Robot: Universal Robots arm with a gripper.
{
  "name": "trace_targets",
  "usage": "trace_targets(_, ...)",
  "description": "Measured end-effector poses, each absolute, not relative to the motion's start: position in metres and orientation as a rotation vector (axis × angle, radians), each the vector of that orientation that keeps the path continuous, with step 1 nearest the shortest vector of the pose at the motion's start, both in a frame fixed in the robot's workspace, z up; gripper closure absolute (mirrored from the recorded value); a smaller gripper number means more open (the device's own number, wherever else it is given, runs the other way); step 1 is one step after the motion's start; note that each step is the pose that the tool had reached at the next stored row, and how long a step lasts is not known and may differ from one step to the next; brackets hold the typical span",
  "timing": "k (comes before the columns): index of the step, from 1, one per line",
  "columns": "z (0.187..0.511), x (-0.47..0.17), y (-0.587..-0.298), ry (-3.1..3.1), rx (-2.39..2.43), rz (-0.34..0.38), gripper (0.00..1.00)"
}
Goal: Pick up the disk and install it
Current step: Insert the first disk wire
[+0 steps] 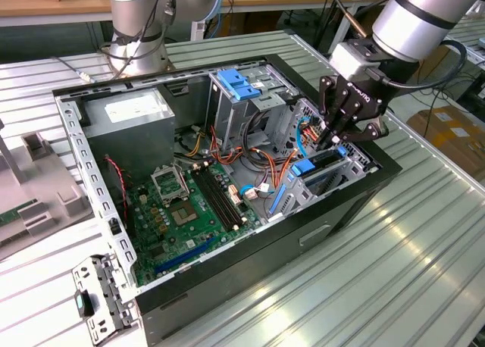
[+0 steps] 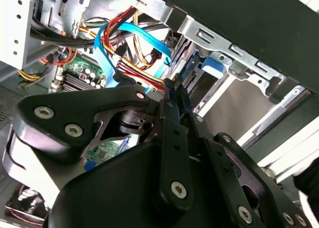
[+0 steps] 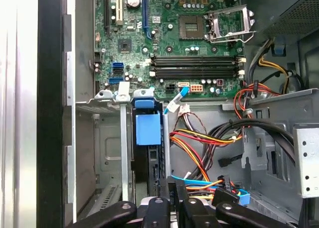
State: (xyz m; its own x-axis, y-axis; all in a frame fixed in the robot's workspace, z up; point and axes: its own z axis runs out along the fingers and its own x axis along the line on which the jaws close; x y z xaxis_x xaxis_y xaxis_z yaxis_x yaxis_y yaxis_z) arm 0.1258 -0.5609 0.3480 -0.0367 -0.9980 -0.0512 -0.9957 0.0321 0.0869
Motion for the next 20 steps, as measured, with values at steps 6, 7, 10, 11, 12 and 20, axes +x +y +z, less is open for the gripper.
trace_targets(6,0.3481,0.1272,-0.5615,-2.24,2.163,-0.153,0.84)
trace_targets(7,0.3495,0.1272,-0.5616,-2.24,2.163,-0.153,0.84)
trace_targets(10,0.3527,0.1272,-0.5616,-2.24,2.164,-0.153,0.84)
trace_targets(11,0.3527,0.1272,-0.5616,-2.24,2.164,-0.153,0.84)
trace_targets(12,0.3527,0.1272,-0.5616,-2.24,2.164,-0.153,0.84)
trace_targets(20,0.3523,0.1287,-0.5655,-2.234,2.169,-0.153,0.84)
